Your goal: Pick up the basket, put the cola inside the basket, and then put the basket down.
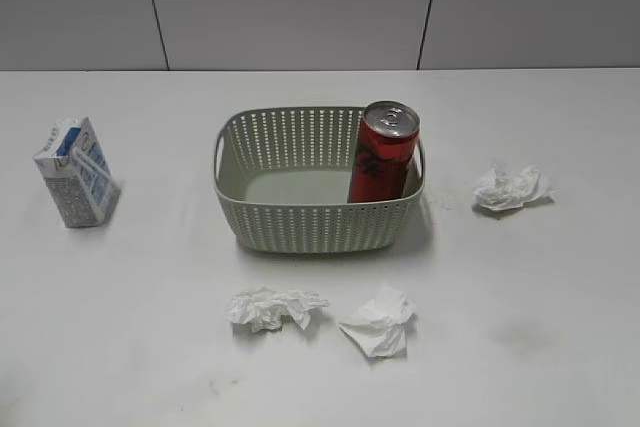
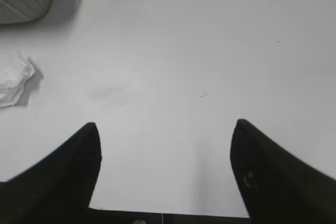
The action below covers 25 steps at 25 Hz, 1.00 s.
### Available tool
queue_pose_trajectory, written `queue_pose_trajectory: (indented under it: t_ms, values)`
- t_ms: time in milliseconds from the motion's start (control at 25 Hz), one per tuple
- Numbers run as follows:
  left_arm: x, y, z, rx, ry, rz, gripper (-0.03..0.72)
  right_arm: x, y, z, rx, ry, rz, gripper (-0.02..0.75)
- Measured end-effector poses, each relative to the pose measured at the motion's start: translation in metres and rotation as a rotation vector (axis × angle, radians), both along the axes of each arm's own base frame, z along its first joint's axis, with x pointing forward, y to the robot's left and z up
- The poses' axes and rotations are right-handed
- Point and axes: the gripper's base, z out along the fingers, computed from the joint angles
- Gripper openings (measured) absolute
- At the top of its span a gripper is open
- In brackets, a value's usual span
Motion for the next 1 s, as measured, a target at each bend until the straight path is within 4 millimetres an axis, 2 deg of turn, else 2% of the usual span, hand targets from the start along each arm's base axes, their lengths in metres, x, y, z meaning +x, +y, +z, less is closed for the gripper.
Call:
queue_pose_trajectory:
  t_ms: [200, 240, 400, 640, 840, 1000]
  values:
    - [-0.034, 0.005, -0.022, -0.015, -0.123, -0.002, 0.589, -0.026, -0.003, -0.036, -0.010, -0.052, -0.004, 0.593]
    - [-0.040, 0.005, -0.025, -0.019, -0.155, -0.002, 0.589, -0.030, -0.003, -0.037, -0.011, -0.069, -0.003, 0.593]
    - [-0.060, 0.008, -0.036, -0.030, -0.258, -0.003, 0.588, -0.040, -0.004, -0.031, -0.001, -0.186, -0.005, 0.593]
    - [-0.086, 0.012, -0.033, -0.049, -0.431, -0.002, 0.588, -0.060, -0.004, -0.022, 0.020, -0.307, -0.004, 0.593]
    - [-0.108, 0.015, -0.032, -0.068, -0.578, -0.001, 0.587, -0.081, -0.005, -0.023, 0.006, -0.340, 0.020, 0.593]
    - [-0.111, 0.016, -0.032, -0.066, -0.598, 0.001, 0.587, -0.097, -0.005, -0.030, -0.017, -0.385, 0.047, 0.593]
